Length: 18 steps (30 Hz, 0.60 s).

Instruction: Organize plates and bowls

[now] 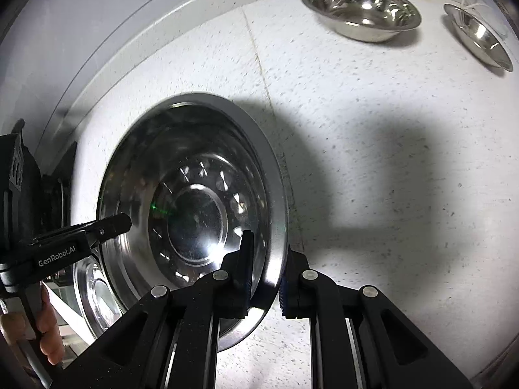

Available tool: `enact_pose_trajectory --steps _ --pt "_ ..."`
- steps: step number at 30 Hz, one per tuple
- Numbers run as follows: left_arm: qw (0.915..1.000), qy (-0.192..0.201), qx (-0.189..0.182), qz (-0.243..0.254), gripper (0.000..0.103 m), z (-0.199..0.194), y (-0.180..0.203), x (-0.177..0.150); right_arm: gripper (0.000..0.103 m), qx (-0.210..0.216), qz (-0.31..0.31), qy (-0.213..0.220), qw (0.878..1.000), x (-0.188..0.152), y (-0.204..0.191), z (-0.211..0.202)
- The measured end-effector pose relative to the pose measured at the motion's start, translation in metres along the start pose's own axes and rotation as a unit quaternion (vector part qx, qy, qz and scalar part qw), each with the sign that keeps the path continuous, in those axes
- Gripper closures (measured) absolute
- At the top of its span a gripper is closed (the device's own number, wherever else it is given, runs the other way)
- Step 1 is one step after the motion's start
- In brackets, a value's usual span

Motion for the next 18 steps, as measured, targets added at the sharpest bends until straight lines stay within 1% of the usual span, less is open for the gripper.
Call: enact_pose_trajectory --steps 10,18 --pt "0.9999 -0.001 0.007 0.010 0.090 -0.002 -0.001 0.003 0.091 -0.005 -0.009 0.000 1.000 -0.002 -0.006 0.004" --pt "0.9999 -0.003 0.012 0.011 0.089 0.001 0.013 0.006 0.090 0.001 -0.008 0.000 1.000 -0.005 -0.005 0.004"
Point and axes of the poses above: each gripper's, at about its wrist camera, not at the fingertips, and z roughly the way its jaws point, y to its right, x to its top, the point moved 7 cm from there along z, roughly the way its jaws point, and after that the axes turned 14 degrees about -x, right-handed, at the moved point
